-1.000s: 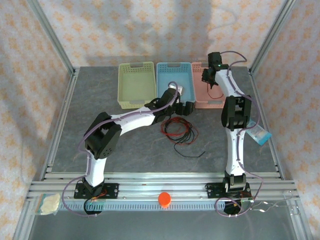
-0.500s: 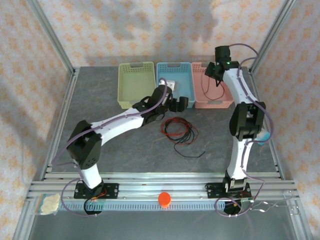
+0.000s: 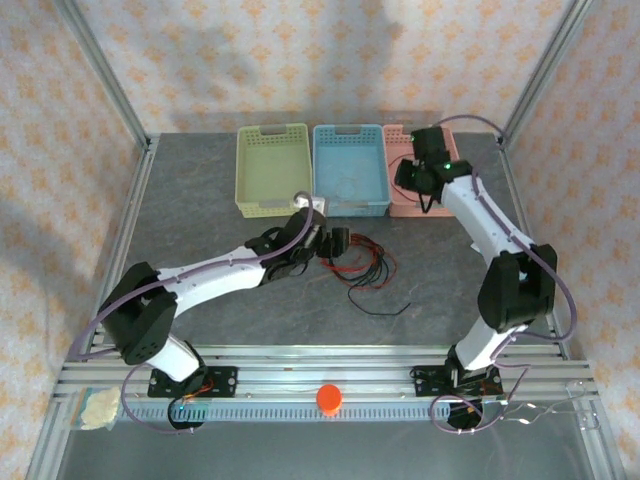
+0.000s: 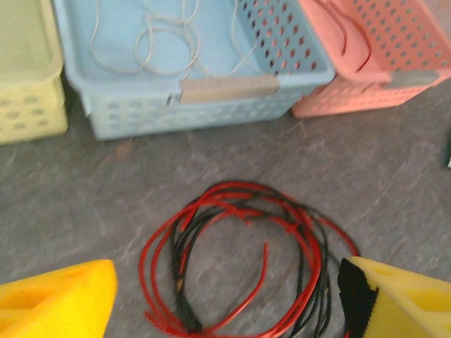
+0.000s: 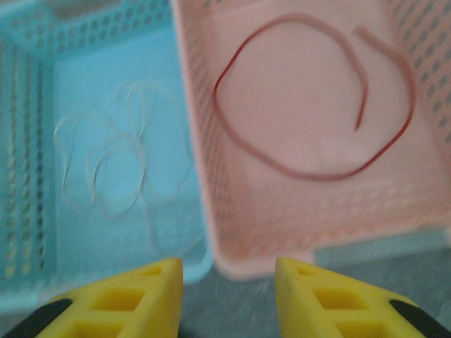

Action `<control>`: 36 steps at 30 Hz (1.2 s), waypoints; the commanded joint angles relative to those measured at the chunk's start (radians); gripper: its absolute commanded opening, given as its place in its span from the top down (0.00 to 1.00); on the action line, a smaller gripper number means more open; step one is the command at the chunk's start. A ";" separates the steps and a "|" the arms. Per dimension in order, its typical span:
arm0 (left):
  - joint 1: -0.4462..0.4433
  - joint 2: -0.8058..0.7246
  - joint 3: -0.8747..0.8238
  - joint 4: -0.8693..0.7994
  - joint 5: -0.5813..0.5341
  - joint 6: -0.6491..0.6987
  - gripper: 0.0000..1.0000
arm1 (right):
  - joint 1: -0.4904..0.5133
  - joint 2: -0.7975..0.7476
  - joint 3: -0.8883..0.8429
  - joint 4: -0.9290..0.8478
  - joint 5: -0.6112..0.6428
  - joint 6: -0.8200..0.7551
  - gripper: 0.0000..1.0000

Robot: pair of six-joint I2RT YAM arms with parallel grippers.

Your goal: Untangle the cables

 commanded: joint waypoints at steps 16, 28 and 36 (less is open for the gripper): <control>0.010 -0.144 -0.314 0.198 0.044 -0.288 0.29 | 0.395 -0.135 -0.319 0.069 -0.062 -0.069 0.71; 0.168 -0.288 -0.501 0.371 0.182 -0.389 0.31 | 0.524 0.031 -0.284 0.052 -0.053 -0.306 0.57; 0.208 -0.303 -0.522 0.379 0.205 -0.396 0.32 | 0.529 0.107 -0.230 0.029 -0.033 -0.380 0.48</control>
